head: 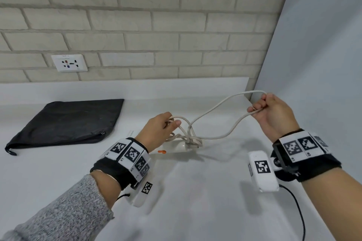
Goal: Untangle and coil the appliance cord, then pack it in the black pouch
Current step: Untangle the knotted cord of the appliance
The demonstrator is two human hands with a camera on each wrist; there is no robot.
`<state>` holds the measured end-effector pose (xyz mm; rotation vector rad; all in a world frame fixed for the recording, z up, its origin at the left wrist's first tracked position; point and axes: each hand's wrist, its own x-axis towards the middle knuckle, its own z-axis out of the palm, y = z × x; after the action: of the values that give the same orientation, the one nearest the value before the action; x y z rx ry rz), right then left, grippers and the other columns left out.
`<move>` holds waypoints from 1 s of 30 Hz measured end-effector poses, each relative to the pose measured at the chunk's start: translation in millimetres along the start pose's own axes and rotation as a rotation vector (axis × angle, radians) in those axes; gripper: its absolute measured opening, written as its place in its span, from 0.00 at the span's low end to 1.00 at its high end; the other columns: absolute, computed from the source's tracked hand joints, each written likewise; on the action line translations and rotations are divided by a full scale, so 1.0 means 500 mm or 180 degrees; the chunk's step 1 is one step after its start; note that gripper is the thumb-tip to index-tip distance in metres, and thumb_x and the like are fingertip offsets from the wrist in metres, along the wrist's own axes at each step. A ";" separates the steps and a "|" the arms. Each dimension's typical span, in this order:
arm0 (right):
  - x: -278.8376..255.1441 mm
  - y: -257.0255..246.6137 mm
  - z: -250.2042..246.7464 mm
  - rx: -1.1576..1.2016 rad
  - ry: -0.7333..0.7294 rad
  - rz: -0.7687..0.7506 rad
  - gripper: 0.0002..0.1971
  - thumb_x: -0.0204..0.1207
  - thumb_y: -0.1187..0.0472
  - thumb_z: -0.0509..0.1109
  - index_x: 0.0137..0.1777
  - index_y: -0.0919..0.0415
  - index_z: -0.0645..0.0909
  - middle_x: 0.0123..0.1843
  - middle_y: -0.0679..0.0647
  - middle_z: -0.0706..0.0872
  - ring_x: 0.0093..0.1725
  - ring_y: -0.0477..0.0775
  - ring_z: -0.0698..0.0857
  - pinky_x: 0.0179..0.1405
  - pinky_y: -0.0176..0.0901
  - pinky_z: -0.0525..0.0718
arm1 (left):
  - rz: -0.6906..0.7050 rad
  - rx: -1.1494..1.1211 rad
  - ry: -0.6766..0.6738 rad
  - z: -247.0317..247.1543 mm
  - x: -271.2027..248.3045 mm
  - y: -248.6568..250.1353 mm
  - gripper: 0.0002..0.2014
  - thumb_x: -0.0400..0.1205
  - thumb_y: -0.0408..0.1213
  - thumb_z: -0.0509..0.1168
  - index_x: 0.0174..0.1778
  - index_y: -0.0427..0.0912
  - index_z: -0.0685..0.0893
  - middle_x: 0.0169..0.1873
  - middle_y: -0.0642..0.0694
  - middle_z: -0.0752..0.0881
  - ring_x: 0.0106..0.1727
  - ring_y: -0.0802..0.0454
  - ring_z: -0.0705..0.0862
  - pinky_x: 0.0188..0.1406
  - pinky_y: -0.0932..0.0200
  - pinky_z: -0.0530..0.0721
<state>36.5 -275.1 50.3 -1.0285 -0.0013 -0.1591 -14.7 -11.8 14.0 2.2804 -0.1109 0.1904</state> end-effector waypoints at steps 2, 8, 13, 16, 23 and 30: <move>0.004 0.007 -0.007 0.0277 0.0401 0.0174 0.17 0.84 0.65 0.48 0.32 0.59 0.67 0.23 0.49 0.66 0.19 0.44 0.69 0.33 0.41 0.74 | -0.0097 0.0202 -0.0029 -0.002 0.006 -0.003 0.17 0.81 0.43 0.61 0.29 0.41 0.67 0.28 0.49 0.73 0.29 0.56 0.76 0.27 0.67 0.70; 0.010 0.057 -0.027 -0.2921 0.0643 -0.0421 0.13 0.81 0.68 0.55 0.43 0.69 0.81 0.39 0.61 0.80 0.43 0.63 0.80 0.46 0.48 0.75 | -0.0566 -0.0463 -0.0210 -0.002 0.006 -0.002 0.11 0.74 0.30 0.65 0.26 0.38 0.72 0.21 0.46 0.74 0.25 0.49 0.74 0.25 0.62 0.76; -0.036 0.101 0.018 -0.4644 -0.1323 -0.2202 0.31 0.67 0.82 0.57 0.69 0.59 0.72 0.70 0.65 0.70 0.62 0.61 0.73 0.62 0.40 0.69 | -0.0551 -0.0569 -0.0253 0.014 0.000 0.005 0.13 0.75 0.30 0.65 0.26 0.39 0.71 0.21 0.48 0.74 0.19 0.59 0.77 0.21 0.66 0.77; -0.076 0.121 0.055 -0.5075 -0.2746 -0.1858 0.32 0.73 0.72 0.60 0.77 0.51 0.61 0.74 0.55 0.68 0.65 0.54 0.71 0.64 0.42 0.71 | -0.0546 -0.0618 -0.0246 0.019 0.002 0.006 0.15 0.74 0.31 0.66 0.24 0.41 0.69 0.19 0.50 0.74 0.24 0.51 0.77 0.23 0.63 0.77; -0.063 0.112 0.083 -0.4481 -0.2924 -0.2006 0.21 0.78 0.47 0.55 0.44 0.64 0.81 0.37 0.49 0.80 0.37 0.47 0.77 0.37 0.39 0.69 | -0.0193 -0.0156 -0.0869 -0.011 -0.009 0.009 0.12 0.71 0.28 0.71 0.35 0.47 0.75 0.30 0.52 0.80 0.30 0.55 0.79 0.35 0.62 0.81; -0.055 0.028 0.058 -0.3059 -0.2290 -0.1643 0.08 0.74 0.56 0.64 0.34 0.51 0.78 0.29 0.42 0.80 0.29 0.43 0.75 0.32 0.28 0.72 | -0.0353 0.1062 -0.0830 -0.043 -0.013 0.017 0.14 0.78 0.49 0.65 0.45 0.40 0.81 0.30 0.47 0.81 0.25 0.54 0.77 0.25 0.62 0.76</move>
<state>13.1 -239.5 51.4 -1.9854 -0.9265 -0.2583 -24.5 -1.4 33.1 2.6273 -0.0925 -0.1601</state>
